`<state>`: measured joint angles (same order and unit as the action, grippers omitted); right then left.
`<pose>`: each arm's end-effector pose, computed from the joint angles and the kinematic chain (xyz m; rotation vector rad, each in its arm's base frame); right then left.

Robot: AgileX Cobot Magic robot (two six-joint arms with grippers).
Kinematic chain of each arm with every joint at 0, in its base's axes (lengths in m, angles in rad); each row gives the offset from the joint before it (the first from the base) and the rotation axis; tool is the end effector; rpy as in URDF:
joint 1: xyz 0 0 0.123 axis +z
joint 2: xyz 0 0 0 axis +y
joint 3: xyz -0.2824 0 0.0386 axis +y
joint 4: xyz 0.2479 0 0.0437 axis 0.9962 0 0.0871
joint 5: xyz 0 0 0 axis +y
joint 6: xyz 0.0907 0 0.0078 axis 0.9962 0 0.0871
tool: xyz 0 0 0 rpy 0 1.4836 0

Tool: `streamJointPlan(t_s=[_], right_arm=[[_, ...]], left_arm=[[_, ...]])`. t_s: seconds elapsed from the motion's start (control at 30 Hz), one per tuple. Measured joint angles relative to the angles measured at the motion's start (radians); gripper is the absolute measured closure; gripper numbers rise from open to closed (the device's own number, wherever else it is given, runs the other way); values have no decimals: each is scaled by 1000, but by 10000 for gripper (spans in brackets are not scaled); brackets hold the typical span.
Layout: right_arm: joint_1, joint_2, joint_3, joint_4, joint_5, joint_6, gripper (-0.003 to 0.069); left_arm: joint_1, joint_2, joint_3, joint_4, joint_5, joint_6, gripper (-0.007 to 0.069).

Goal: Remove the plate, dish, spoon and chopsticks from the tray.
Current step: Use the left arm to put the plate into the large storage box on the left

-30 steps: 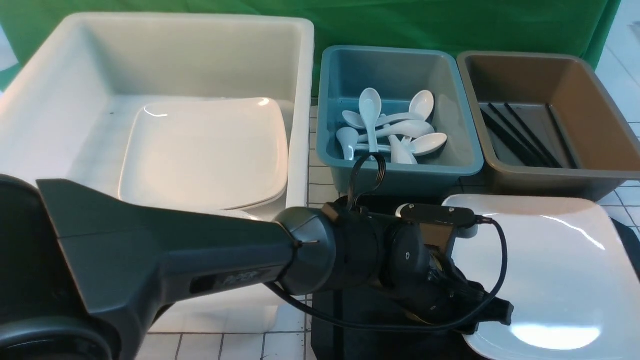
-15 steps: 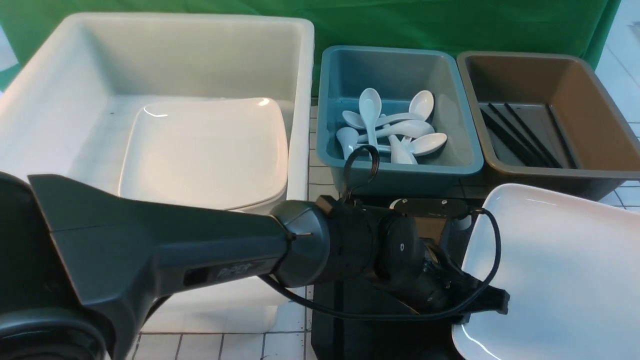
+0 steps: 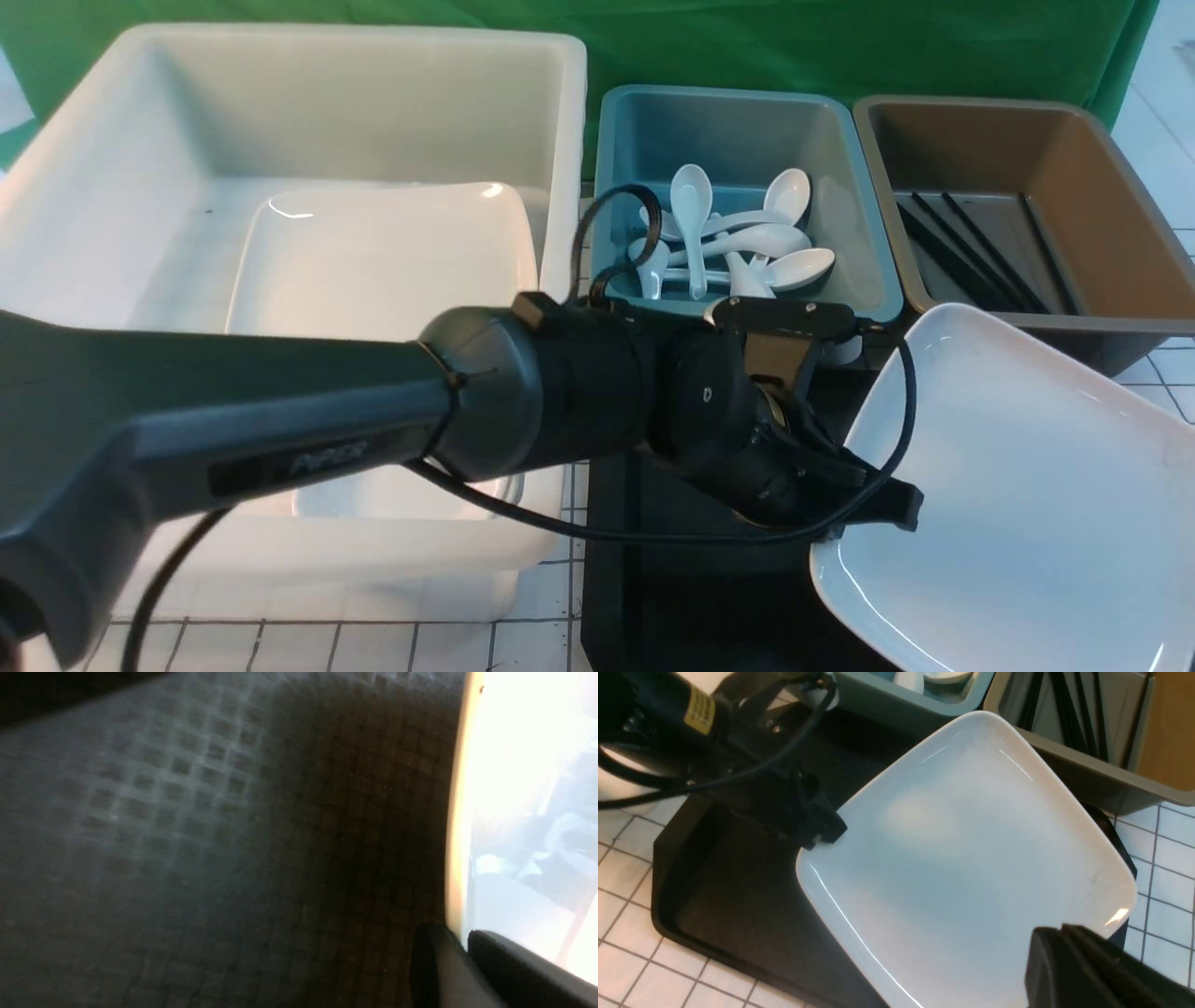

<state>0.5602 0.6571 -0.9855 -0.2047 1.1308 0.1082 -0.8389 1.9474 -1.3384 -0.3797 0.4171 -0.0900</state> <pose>0.0839 0.0328 0.3892 -0.5106 2.2069 0.0972 0.2725 -0.3239 0.1942 0.5844 2.5496 -0.6916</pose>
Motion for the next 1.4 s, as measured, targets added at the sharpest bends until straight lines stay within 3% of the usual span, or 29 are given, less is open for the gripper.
streamJointPlan(t_s=[0.53, 0.93, 1.4], right_arm=[[0, 0, 0, 0, 0, -5, 650], [0, 0, 0, 0, 0, -5, 650], [0, 0, 0, 0, -1, -6, 650]], left_arm=[[20, -103, -32, 146, 79, 0, 590], [28, -109, -184, 305, 269, 1, 594], [28, -111, -246, 385, 379, 1, 595]])
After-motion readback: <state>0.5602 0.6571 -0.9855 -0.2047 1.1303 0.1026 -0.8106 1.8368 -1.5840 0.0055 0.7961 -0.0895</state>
